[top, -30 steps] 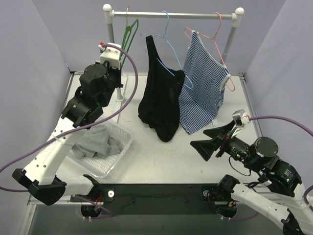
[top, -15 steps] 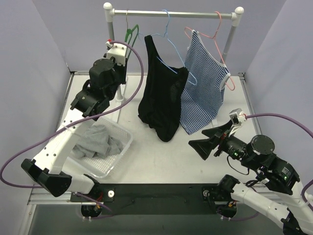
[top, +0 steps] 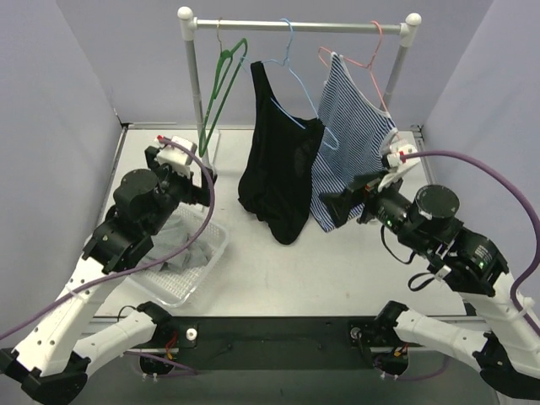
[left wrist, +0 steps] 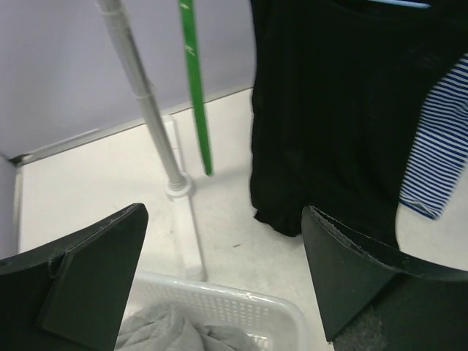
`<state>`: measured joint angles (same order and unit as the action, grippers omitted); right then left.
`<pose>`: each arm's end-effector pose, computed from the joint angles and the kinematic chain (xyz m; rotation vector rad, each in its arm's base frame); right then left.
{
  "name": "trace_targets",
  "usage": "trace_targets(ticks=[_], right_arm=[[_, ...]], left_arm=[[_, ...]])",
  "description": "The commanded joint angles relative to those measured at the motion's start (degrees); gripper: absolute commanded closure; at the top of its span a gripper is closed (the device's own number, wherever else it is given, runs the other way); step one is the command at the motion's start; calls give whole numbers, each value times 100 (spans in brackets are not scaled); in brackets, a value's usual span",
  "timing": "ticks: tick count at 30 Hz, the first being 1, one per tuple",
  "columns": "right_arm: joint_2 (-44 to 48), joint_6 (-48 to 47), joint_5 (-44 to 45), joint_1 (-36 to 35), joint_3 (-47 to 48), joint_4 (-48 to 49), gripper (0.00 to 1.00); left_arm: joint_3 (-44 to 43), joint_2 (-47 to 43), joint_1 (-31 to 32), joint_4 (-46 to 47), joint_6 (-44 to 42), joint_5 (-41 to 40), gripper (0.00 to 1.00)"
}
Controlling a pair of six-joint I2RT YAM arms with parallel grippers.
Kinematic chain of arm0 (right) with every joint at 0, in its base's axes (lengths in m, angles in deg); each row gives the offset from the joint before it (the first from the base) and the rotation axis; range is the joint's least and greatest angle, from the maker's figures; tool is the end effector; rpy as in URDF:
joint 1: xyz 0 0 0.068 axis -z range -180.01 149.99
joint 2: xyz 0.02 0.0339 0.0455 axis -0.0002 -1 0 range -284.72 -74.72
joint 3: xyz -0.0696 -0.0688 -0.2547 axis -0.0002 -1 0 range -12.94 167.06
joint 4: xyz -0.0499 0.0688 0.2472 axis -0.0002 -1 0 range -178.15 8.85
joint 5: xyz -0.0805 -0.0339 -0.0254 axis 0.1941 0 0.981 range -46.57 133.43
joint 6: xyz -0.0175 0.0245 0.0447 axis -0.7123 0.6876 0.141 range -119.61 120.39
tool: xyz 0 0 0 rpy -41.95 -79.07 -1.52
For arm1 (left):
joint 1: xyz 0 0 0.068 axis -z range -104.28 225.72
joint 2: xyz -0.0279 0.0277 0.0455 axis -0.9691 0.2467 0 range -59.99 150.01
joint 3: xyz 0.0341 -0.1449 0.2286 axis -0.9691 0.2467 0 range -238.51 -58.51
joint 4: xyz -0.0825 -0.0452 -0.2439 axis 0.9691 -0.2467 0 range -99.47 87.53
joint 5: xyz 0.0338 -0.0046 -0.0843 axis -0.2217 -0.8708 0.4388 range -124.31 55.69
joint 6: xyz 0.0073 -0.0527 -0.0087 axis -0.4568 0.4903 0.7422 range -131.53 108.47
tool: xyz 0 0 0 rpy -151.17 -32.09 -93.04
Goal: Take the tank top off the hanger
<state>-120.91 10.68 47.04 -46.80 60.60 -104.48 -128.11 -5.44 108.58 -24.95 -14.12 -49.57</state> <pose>0.0951 0.0980 0.4776 -0.4348 1.4854 0.7499 0.1692 -0.0981 0.4361 0.3246 1.6674 -0.1687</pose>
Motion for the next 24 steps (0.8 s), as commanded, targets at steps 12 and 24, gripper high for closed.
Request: trace_targets(ticks=[12, 24], right_arm=[[-3263, -1117, -834, 1759, 3280, 382, 2], [-4767, -1178, -1399, 2393, 4063, 514, 26]], left_arm=[[3094, -2308, -17, 1343, 742, 2494, 3], [3076, -2457, -377, 1158, 760, 2933, 3]])
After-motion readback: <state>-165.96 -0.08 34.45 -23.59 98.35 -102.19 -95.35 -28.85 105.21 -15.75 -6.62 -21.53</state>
